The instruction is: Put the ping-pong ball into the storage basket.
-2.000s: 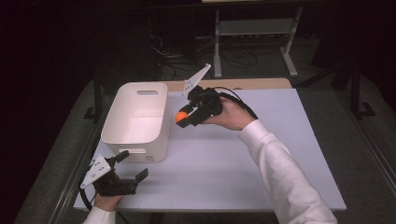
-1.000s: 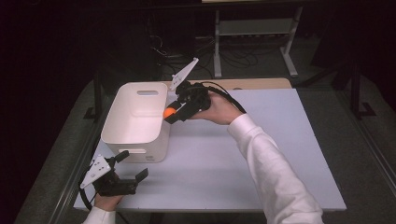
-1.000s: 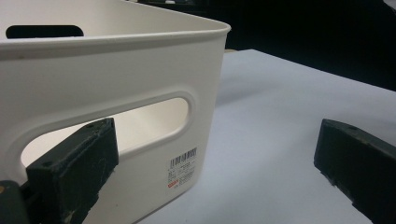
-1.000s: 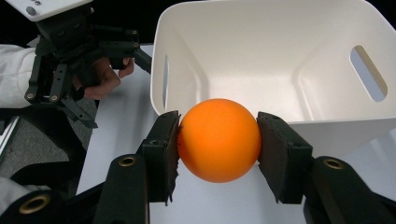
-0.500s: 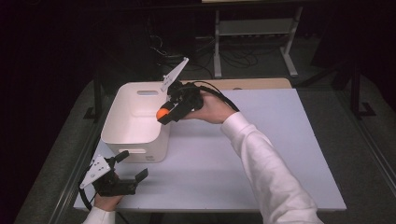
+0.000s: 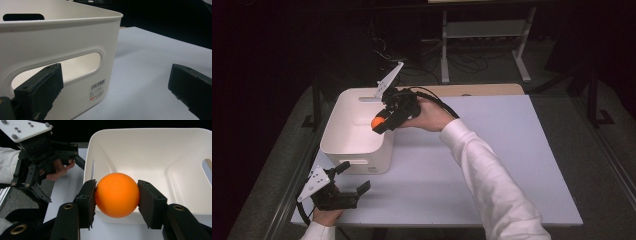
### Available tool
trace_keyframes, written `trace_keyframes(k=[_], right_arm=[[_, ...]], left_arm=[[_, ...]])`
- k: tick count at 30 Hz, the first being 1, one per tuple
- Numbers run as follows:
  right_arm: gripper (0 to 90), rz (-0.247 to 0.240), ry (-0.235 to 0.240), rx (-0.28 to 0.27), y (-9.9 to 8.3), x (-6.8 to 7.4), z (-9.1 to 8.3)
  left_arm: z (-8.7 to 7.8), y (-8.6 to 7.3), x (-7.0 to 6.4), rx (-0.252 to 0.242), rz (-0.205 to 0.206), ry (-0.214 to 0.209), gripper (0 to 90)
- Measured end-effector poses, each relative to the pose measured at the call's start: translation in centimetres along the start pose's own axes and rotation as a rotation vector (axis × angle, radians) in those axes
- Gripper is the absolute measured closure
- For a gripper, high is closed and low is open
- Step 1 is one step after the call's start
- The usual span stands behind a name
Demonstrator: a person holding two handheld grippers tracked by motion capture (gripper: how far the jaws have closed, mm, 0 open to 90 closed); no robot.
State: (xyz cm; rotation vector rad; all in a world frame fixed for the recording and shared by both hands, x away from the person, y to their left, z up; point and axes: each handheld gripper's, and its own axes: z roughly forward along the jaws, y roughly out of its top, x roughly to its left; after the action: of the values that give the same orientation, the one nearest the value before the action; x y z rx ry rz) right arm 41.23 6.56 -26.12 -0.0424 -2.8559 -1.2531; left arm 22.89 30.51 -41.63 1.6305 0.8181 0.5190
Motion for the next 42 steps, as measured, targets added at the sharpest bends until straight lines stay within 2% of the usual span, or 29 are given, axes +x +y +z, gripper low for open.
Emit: trace_keyframes(k=[18,31,42], right_arm=[[49.2,-0.008,0.020,0.002,1.0,-0.3,2.1],[49.2,0.009,0.034,-0.013,1.4,-0.9,3.5],[49.2,0.010,0.048,-0.003,1.8,-1.0,4.9]], left_arm=[[0.0,0.0,0.0,0.001,-0.001,0.001,0.0],[-0.1,0.0,0.0,0.004,-0.002,0.002,0.0],[-0.1,0.0,0.0,0.002,-0.004,0.002,0.0]])
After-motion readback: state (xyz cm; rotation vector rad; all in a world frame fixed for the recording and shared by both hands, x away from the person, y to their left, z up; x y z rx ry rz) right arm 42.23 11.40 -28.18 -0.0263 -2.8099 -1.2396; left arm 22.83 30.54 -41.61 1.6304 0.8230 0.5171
